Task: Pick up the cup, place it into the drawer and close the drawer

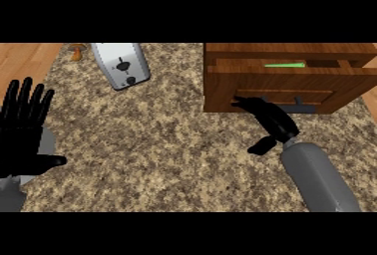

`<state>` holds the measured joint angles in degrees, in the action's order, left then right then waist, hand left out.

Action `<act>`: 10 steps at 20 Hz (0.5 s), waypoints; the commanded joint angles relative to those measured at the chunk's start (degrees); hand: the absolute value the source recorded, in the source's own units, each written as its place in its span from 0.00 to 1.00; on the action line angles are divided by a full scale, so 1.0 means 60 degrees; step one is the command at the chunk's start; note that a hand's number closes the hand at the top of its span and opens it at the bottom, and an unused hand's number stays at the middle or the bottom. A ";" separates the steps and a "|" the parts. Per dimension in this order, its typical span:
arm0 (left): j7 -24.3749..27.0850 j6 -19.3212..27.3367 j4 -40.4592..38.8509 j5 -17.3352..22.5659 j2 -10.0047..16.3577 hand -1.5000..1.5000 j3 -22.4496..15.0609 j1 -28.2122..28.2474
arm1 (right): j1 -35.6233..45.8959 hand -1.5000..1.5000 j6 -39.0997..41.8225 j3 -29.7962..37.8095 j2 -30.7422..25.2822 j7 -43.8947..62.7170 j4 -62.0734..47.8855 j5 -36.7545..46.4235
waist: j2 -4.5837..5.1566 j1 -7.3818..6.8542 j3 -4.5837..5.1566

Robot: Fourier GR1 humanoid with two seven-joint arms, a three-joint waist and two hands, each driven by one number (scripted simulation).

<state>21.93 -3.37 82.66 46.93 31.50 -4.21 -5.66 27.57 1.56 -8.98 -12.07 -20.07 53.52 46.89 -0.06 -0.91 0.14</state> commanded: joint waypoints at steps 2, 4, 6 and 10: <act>0.0064 -0.0364 0.0149 -0.0216 -0.0140 0.00 0.0230 0.0421 | 0.1635 0.00 -0.0281 0.0677 0.0334 -0.0829 -0.2837 -0.0096 | 0.0072 -0.0087 -0.0032; -0.0166 -0.0445 0.0316 -0.0121 -0.0129 0.00 0.0221 0.0278 | 0.2396 0.00 -0.0098 0.1174 0.0086 -0.1015 -0.3672 -0.0338 | 0.0096 -0.0135 -0.0035; -0.0587 -0.0051 0.0277 -0.0021 -0.0062 0.00 0.0399 -0.0292 | 0.2632 0.00 -0.0084 0.1450 -0.0351 -0.1895 -0.4511 -0.0458 | 0.0140 -0.0163 -0.0043; -0.0533 -0.0370 0.0354 -0.0072 -0.0216 0.00 0.0360 0.0094 | 0.4040 0.00 0.0434 0.1731 -0.0604 -0.1651 -0.5547 -0.0406 | 0.0151 -0.0282 -0.0040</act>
<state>20.10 -5.75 84.09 46.47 30.65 -2.28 -4.80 44.97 2.83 -1.10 -14.08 -30.66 28.64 44.63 -0.17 -1.96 0.28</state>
